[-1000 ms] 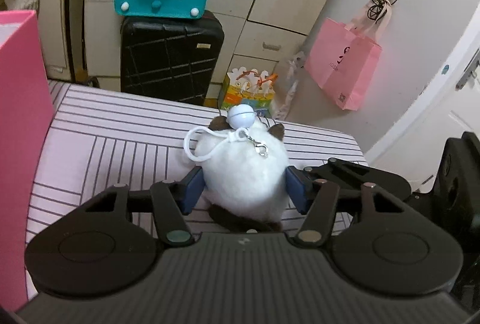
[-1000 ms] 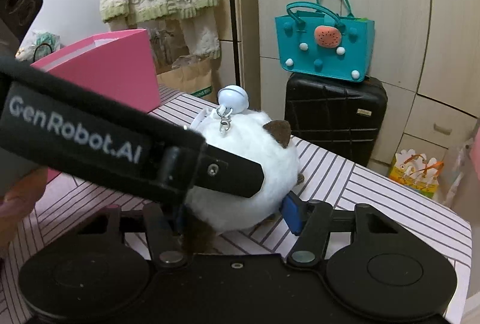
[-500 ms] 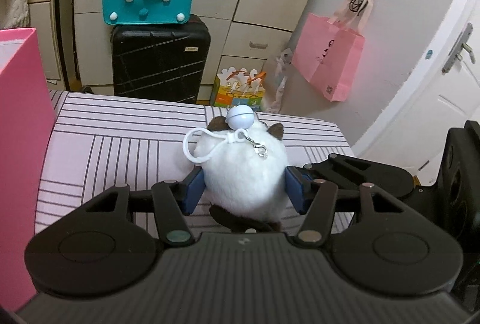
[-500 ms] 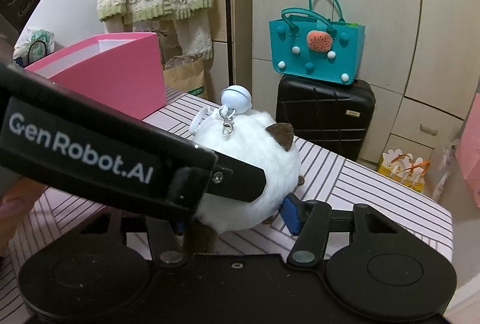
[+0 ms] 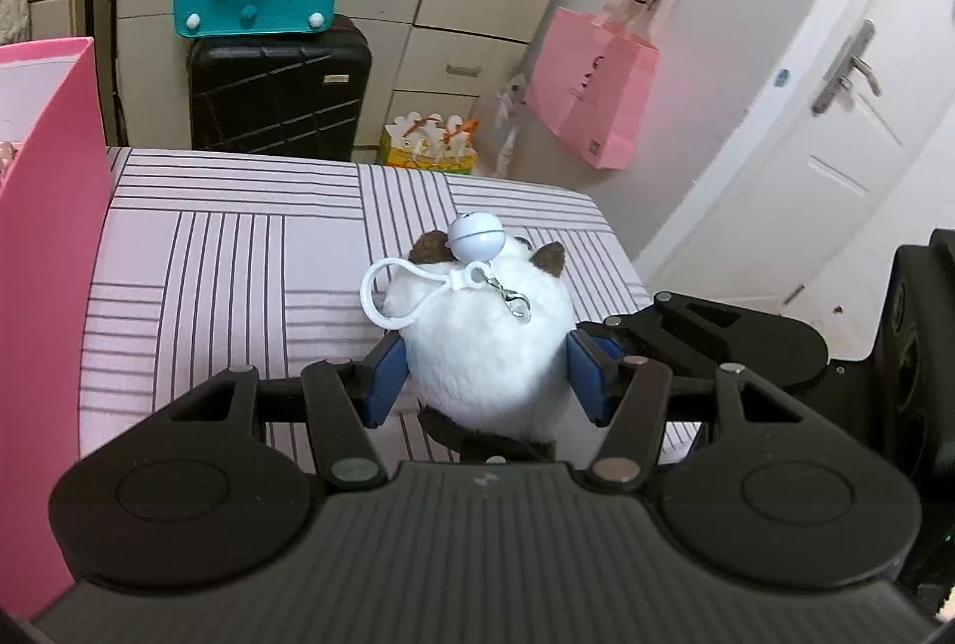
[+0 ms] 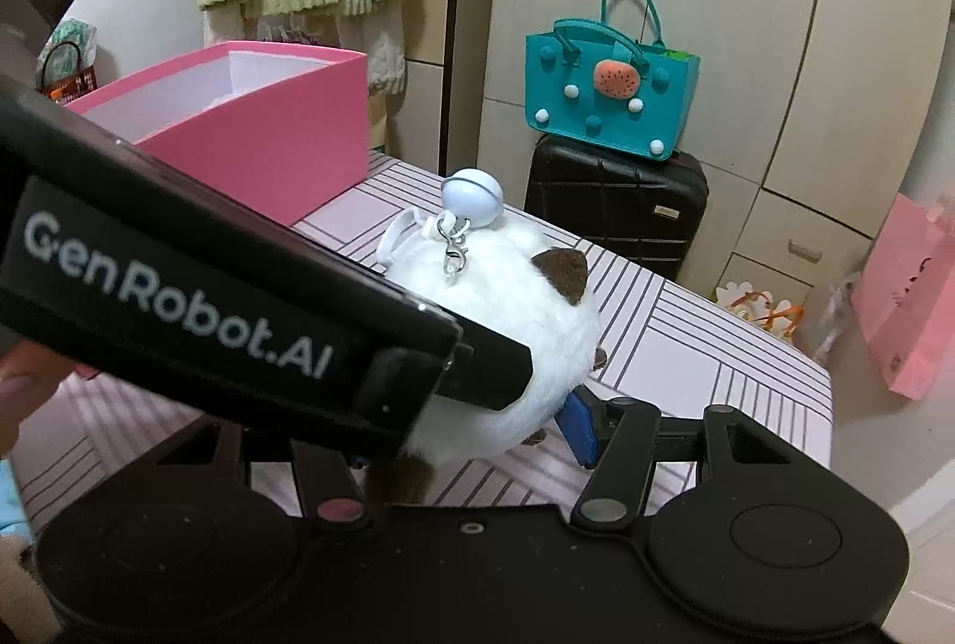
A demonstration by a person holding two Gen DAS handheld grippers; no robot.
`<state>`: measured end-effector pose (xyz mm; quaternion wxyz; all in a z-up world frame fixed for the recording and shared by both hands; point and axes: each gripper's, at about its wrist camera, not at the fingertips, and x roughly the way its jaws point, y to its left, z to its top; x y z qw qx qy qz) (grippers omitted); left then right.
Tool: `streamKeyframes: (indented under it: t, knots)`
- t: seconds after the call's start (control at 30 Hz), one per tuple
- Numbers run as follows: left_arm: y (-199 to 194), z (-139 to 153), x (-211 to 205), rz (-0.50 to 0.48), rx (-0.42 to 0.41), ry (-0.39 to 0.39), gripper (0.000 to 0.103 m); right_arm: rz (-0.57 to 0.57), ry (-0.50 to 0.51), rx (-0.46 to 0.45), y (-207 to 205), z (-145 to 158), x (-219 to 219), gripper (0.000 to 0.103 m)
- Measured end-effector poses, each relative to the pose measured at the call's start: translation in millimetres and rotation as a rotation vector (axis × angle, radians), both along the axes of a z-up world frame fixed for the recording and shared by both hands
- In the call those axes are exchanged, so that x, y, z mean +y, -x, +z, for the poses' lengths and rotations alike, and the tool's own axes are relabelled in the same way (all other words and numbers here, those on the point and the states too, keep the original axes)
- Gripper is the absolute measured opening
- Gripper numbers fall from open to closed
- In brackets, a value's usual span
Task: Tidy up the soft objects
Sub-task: 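Lift and carry the white cat plush held by both tools over the box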
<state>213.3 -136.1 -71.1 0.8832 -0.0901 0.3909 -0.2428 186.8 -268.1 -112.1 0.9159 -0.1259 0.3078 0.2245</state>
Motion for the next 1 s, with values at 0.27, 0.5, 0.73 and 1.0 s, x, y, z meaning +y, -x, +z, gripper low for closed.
streamKeyframes:
  t: [0.27,0.5,0.73,1.0]
  knots:
    - [44.4,23.1,13.2,-0.055,-0.034,0.015,0.057,-0.006,0.017,-0.045,47.1,23.6,8.8,0.065]
    - [80.4,42.0,30.5,-0.12,-0.067,0.036,0.057,0.002,0.032,-0.096,87.9,41.4,17.5,0.065]
    - [114.9,62.6,59.8,-0.147,-0.12,0.046,0.057,0.029,0.019,-0.118,114.7,63.7,35.6,0.065]
    - [138.6,84.7,107.7,-0.126,-0.181,0.041,0.057,0.106,0.012,-0.181,135.5,87.5,78.0,0.068]
